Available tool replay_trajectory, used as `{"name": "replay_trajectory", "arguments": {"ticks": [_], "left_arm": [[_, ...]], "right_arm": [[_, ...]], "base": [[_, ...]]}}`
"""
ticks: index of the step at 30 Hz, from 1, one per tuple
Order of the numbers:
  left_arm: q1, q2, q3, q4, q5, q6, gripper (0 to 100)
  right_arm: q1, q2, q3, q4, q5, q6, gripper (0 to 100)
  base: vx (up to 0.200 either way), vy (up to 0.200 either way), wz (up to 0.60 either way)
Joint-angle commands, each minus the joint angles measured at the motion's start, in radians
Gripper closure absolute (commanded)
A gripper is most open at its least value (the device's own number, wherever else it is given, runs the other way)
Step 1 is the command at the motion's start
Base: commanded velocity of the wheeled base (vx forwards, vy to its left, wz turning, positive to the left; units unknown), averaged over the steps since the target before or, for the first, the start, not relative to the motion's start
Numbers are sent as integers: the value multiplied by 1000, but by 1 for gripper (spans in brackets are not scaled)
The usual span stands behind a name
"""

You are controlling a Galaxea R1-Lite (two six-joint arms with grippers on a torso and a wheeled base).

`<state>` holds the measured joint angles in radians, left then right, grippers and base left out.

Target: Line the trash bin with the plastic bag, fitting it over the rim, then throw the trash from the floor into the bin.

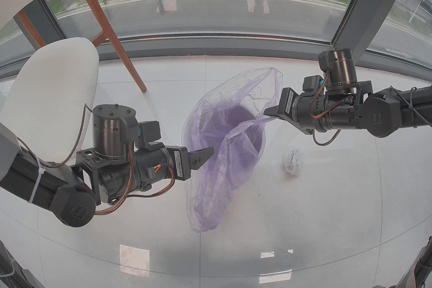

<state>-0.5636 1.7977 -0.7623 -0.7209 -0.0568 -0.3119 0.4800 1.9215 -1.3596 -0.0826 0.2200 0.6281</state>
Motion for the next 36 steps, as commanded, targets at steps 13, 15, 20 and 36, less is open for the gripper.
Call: {"name": "replay_trajectory", "arguments": {"ticks": [13,15,20,36], "left_arm": [[14,22,18,-5,-5,-4,100],[22,22,-5,-5,-6,-3,100],[41,23,-94,6,-8,-6,100],[51,43,-135,4,-18,4,100]], "right_arm": [[2,-48,57,-2,-2,-10,100],[0,-55,56,-5,-2,-10,100],[-4,-76,42,-6,-2,-8,100],[-12,-90,66,-3,-2,-8,100]], "base": [[0,0,0],[0,0,0],[0,0,0],[150,0,0]]}}
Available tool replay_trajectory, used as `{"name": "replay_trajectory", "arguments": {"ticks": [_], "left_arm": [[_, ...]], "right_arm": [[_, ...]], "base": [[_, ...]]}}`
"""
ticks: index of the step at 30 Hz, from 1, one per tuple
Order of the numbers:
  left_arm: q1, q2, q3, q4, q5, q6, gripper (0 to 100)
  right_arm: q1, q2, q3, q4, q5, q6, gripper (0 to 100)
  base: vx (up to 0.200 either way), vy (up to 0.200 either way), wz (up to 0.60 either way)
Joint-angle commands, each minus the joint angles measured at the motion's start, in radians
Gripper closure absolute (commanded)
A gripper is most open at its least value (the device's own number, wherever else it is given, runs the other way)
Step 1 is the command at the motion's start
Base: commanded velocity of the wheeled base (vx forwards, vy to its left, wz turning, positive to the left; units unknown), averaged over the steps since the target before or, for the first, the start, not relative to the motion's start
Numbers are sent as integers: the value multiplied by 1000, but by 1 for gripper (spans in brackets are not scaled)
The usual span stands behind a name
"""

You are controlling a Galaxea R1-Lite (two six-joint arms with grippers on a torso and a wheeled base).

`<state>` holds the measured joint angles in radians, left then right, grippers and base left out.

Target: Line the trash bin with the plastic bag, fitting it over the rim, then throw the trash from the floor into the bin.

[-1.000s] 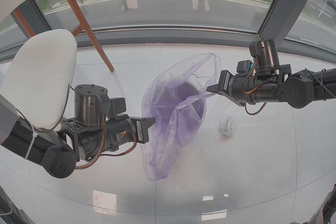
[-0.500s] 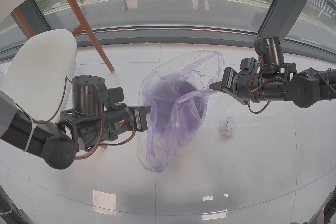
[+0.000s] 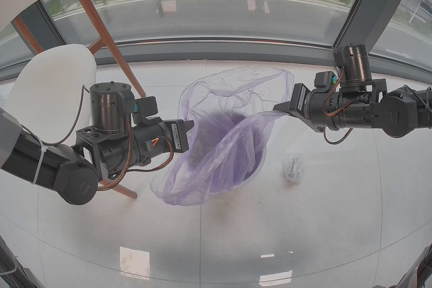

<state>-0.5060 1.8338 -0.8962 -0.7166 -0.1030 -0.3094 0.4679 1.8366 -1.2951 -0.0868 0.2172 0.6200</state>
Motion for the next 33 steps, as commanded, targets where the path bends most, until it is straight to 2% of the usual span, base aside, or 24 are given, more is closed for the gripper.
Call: {"name": "replay_trajectory", "arguments": {"ticks": [1,10,20,26,30,33], "left_arm": [[-13,7,-3,0,46,1,100],[-23,10,-83,9,60,-7,100],[-100,130,-127,-26,60,-17,100],[-85,234,-237,-58,65,-24,100],[-54,289,-306,-58,118,-19,100],[-39,305,-310,-58,160,-19,100]], "right_arm": [[0,-5,2,1,1,0,100],[0,-2,-23,-1,5,-19,100],[-32,-19,-12,4,24,-72,100],[-78,-8,-9,6,34,-137,100],[-118,15,43,1,65,-260,100],[-126,32,74,-4,90,-287,100]], "base": [[0,0,0],[0,0,0],[0,0,0],[0,0,0],[0,0,0],[0,0,0]]}}
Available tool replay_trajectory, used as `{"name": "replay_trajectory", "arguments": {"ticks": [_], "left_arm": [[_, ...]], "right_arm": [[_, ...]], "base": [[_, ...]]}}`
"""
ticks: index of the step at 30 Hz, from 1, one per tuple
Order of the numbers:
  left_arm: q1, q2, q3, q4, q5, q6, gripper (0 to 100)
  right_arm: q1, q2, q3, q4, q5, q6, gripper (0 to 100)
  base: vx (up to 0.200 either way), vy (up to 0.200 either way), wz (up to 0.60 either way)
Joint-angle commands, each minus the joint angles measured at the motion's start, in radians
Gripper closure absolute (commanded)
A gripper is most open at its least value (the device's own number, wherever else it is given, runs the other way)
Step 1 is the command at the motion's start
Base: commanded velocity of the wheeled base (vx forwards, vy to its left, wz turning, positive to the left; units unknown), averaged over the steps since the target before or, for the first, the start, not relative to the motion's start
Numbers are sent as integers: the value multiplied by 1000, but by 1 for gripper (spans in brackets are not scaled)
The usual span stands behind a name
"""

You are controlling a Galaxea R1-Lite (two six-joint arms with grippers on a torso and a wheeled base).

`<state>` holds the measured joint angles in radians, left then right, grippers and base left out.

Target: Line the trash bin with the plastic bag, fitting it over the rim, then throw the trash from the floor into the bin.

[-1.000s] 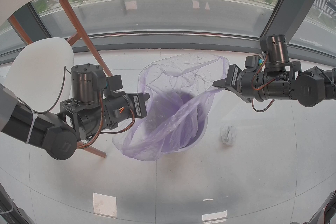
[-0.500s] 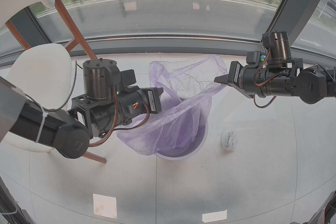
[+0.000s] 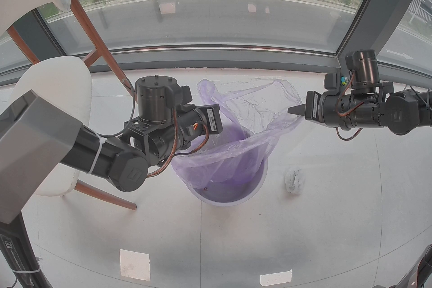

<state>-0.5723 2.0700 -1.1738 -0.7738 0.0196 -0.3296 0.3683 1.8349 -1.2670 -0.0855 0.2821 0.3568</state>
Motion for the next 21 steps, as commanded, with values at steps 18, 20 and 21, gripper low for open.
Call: {"name": "replay_trajectory", "arguments": {"ticks": [18,20,21], "left_arm": [[81,107,-30,1,95,-5,100],[80,124,-50,1,95,-6,100],[80,133,-63,2,95,-6,100]], "right_arm": [[-72,225,40,-220,35,-4,100],[-89,242,38,-246,34,7,100],[-94,248,38,-257,34,10,100]], "base": [[0,0,0],[0,0,0],[0,0,0]]}}
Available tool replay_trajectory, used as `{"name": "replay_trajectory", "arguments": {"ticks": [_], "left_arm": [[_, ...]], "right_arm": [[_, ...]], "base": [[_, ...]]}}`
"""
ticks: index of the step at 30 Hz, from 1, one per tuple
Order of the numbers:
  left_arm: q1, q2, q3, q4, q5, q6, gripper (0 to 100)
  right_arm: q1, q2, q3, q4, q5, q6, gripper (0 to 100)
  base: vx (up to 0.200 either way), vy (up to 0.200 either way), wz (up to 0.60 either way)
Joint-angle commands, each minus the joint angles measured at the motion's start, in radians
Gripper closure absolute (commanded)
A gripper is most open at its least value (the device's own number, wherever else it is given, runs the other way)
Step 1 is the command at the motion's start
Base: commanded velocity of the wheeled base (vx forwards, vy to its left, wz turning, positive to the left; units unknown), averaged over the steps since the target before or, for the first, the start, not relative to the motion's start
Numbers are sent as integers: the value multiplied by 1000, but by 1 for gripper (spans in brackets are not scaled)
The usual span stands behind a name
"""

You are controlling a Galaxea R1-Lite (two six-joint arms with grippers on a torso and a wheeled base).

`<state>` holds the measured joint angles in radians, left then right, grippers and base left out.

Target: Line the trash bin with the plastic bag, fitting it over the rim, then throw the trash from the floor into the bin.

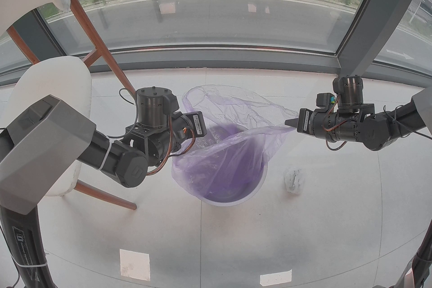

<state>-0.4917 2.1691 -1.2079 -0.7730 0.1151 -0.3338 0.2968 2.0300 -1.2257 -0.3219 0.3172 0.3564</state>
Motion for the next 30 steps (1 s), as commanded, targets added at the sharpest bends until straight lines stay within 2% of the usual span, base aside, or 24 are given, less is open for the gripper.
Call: {"name": "replay_trajectory", "arguments": {"ticks": [1,5,9,12,21,30], "left_arm": [[-1,37,-36,1,0,-2,100],[-1,78,-101,11,0,-4,100],[8,100,-150,18,1,-5,100],[36,98,-159,29,0,-19,100],[53,100,-170,109,0,-122,100],[45,123,-170,109,0,-139,100]], "right_arm": [[-25,56,-5,-25,-1,12,100],[-36,76,-31,-52,-1,42,100],[-47,87,-87,-59,0,141,100],[-58,101,-107,-60,0,174,100],[-61,164,-124,-65,0,171,100],[-61,217,-175,-112,2,177,100]], "base": [[0,0,0],[0,0,0],[0,0,0],[0,0,0],[0,0,0],[0,0,0]]}}
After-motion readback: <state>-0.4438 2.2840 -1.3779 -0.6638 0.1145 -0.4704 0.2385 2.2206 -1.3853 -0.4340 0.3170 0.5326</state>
